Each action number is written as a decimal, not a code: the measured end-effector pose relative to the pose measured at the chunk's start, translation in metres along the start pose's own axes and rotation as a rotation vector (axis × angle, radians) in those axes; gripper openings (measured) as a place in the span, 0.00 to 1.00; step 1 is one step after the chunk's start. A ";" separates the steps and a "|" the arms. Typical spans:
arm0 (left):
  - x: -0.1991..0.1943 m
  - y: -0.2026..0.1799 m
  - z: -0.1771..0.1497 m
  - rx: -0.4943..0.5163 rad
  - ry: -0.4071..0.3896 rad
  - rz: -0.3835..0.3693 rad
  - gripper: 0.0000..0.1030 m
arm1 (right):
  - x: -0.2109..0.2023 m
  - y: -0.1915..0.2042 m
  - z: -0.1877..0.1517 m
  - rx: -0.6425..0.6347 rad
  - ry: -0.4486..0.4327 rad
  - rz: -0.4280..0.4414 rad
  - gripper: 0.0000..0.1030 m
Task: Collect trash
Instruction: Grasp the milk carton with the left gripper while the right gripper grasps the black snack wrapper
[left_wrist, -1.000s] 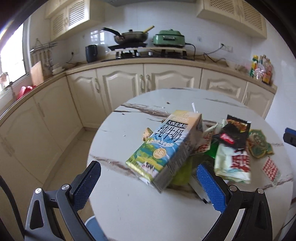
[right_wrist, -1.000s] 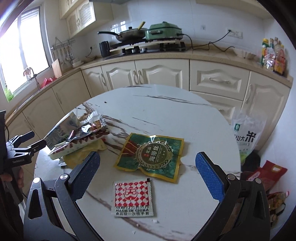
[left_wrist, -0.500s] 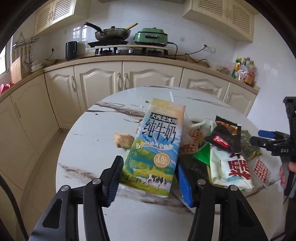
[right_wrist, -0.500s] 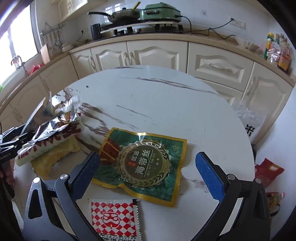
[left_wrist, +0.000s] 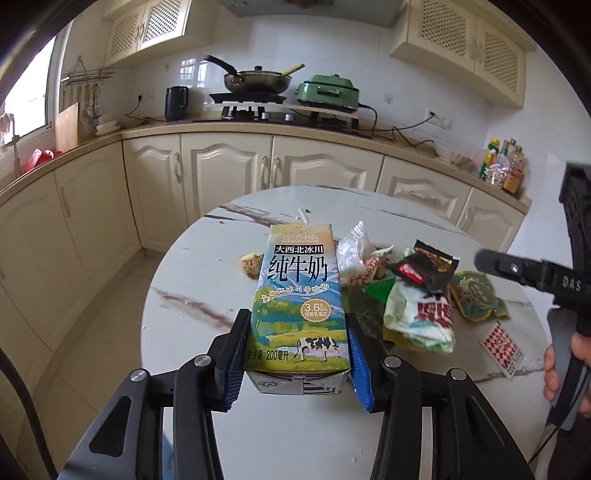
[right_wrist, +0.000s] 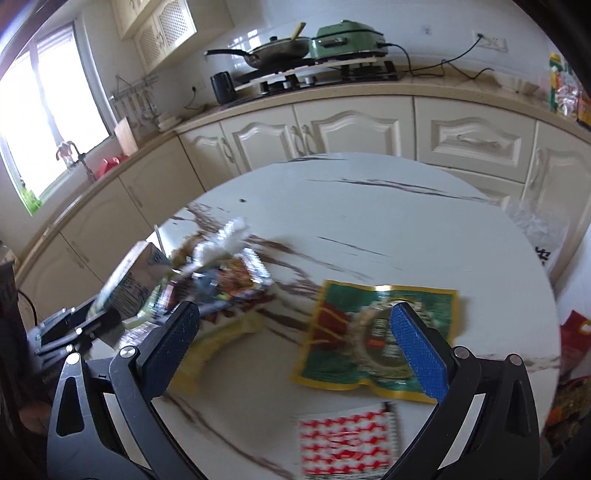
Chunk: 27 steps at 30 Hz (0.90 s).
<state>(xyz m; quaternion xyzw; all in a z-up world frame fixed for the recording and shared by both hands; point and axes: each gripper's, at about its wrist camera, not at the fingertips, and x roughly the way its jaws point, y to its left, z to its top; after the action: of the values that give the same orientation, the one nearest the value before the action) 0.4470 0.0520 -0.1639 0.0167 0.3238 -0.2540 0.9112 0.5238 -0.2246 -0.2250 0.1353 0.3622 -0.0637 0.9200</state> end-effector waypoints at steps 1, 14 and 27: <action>-0.007 -0.003 -0.004 0.003 -0.003 0.016 0.43 | 0.002 0.007 0.001 -0.008 0.002 0.009 1.00; -0.050 -0.031 -0.044 0.000 0.033 0.021 0.43 | 0.062 0.072 0.004 -0.277 0.102 0.010 1.00; -0.069 -0.028 -0.047 -0.017 0.034 -0.001 0.43 | 0.062 0.036 0.005 -0.159 0.089 0.104 0.63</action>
<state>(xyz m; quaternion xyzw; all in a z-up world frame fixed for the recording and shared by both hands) 0.3606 0.0684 -0.1557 0.0134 0.3415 -0.2513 0.9055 0.5800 -0.1925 -0.2567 0.0831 0.3993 0.0191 0.9129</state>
